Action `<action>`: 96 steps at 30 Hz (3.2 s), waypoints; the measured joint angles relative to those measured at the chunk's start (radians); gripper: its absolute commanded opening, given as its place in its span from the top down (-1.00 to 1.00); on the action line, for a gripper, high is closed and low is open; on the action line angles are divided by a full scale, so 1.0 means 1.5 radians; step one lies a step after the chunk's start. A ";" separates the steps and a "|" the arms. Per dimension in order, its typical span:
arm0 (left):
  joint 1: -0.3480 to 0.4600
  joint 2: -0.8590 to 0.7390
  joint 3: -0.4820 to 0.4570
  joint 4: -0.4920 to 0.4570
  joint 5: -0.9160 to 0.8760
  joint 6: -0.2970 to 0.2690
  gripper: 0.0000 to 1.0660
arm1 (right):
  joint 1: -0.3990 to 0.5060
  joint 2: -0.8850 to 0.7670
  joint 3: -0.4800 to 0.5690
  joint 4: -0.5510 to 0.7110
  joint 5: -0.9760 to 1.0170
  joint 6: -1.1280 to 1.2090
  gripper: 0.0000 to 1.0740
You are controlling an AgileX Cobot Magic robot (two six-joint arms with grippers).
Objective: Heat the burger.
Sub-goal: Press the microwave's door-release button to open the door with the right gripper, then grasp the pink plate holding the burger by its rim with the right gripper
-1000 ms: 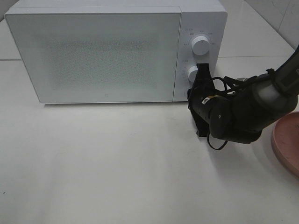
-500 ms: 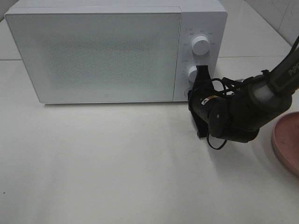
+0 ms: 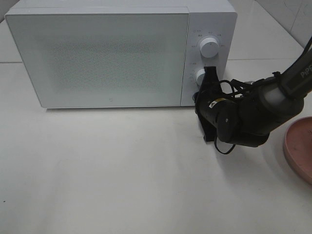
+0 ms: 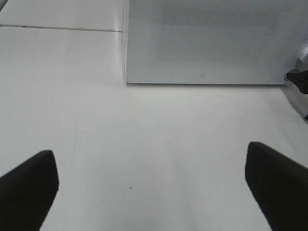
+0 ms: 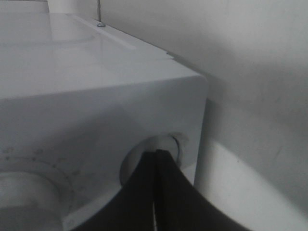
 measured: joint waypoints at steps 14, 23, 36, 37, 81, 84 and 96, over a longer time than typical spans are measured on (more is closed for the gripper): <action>0.000 0.000 0.000 0.000 0.000 0.000 -0.83 | 0.012 0.016 -0.036 0.063 0.012 -0.021 1.00; 0.000 0.000 0.000 0.000 -0.001 0.000 -0.83 | 0.013 0.024 -0.055 0.088 0.011 -0.063 1.00; 0.000 0.000 0.000 0.000 -0.001 0.000 -0.83 | 0.013 0.025 -0.055 0.088 0.012 -0.066 1.00; 0.000 0.000 0.000 0.000 -0.001 0.000 -0.83 | 0.013 0.025 -0.055 0.088 0.012 -0.066 1.00; 0.000 0.000 0.000 0.000 -0.001 0.000 -0.83 | 0.030 -0.226 0.144 0.016 0.194 -0.196 0.96; 0.000 0.000 0.000 0.000 -0.001 0.000 -0.83 | 0.030 -0.260 0.145 0.016 0.266 -0.287 0.93; 0.000 0.000 0.000 0.000 -0.001 0.000 -0.83 | -0.022 -0.354 0.132 0.013 0.575 -0.712 0.88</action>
